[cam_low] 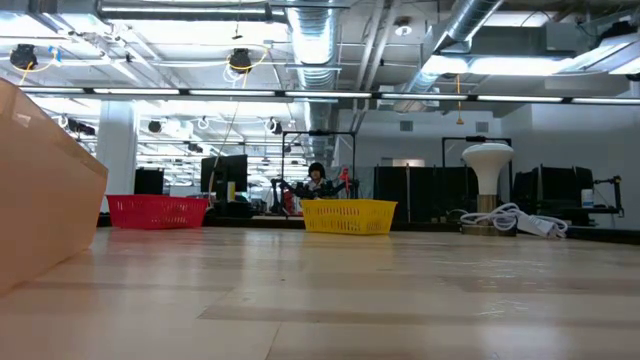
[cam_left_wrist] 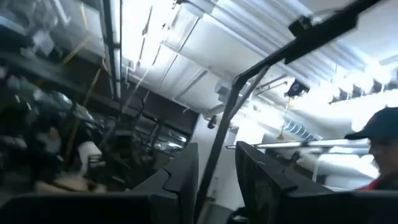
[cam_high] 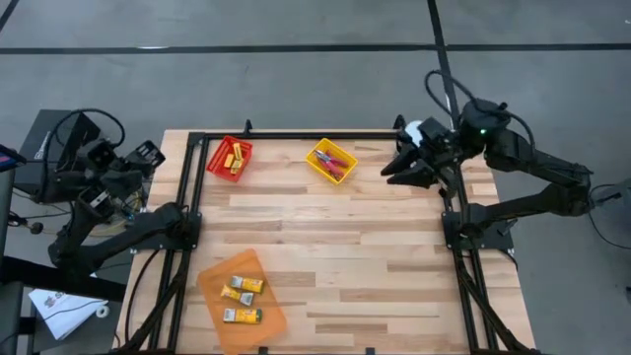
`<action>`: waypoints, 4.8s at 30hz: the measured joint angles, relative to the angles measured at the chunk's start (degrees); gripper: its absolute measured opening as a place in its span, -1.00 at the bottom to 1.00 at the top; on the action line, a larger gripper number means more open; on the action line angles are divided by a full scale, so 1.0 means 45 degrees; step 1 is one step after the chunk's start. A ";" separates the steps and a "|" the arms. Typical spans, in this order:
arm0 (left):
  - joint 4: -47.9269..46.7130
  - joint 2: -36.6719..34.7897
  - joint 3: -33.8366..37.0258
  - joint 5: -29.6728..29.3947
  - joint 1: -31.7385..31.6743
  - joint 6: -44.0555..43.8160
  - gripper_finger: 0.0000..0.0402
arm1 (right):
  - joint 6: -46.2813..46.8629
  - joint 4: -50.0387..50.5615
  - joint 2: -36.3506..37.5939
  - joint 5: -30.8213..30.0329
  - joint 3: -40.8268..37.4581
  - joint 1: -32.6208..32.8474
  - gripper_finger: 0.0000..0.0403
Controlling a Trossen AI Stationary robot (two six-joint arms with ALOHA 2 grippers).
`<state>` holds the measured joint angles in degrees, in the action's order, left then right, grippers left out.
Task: Pick & Place School Supplies
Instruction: Return to Home Position
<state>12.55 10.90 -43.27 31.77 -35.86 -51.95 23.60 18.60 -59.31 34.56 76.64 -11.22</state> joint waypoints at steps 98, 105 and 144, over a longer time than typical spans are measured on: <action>0.0180 -0.2408 0.9543 -0.0533 0.6580 0.9104 -0.51 | -0.1904 -0.4452 1.2755 -0.6691 -1.6955 0.5741 -0.44; 0.0714 -0.2414 0.9539 -0.0537 0.6761 0.9105 -0.51 | -0.1904 -0.4452 1.2755 -0.6691 -1.6962 0.5741 -0.44; 0.0957 -0.2419 0.9539 -0.0531 0.8246 0.9108 -0.51 | -0.1904 -0.4452 1.2755 -0.6690 -1.6966 0.5741 -0.44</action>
<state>16.86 0.01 -0.34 29.39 1.25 -10.96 15.03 -1.43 -1.91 4.45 0.30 14.61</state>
